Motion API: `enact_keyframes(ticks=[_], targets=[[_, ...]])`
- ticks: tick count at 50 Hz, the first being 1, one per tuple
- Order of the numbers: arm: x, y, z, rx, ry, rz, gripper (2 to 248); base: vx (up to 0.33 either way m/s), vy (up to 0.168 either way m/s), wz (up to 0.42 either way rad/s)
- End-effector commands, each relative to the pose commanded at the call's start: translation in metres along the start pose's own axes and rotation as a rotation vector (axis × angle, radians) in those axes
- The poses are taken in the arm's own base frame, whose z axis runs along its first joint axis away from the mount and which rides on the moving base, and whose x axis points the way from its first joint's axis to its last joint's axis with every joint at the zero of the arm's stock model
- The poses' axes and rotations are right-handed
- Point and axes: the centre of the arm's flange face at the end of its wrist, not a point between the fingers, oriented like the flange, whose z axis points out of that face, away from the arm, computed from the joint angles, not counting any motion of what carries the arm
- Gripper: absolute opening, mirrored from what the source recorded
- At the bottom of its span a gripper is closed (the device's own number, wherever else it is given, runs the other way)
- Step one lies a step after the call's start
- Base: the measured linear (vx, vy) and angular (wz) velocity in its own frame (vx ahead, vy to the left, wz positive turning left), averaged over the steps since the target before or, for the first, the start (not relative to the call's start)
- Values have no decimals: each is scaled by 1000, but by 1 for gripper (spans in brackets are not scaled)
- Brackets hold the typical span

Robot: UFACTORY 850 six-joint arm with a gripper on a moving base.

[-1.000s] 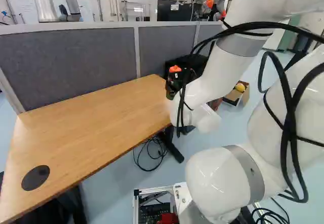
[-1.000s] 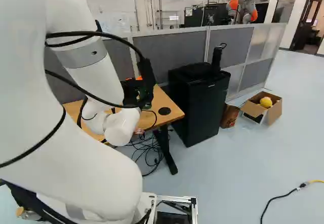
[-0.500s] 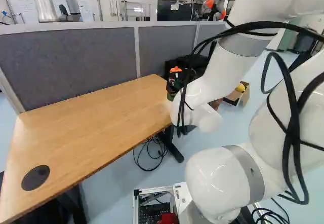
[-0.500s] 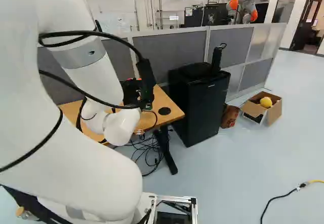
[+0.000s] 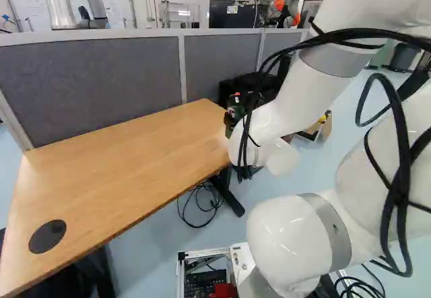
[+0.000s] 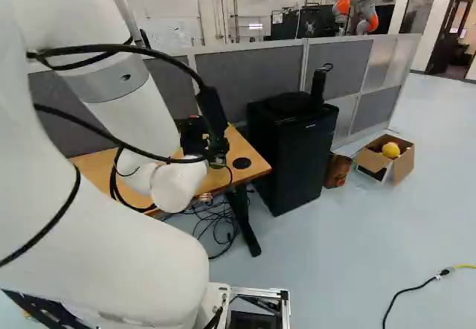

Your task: Pick up the green bottle from the table

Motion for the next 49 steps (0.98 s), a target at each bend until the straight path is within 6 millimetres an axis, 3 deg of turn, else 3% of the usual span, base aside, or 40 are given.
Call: enact_keyframes(ticks=[49], targets=[[-1,6,-7,-27,-83,12,112,0,0,0]])
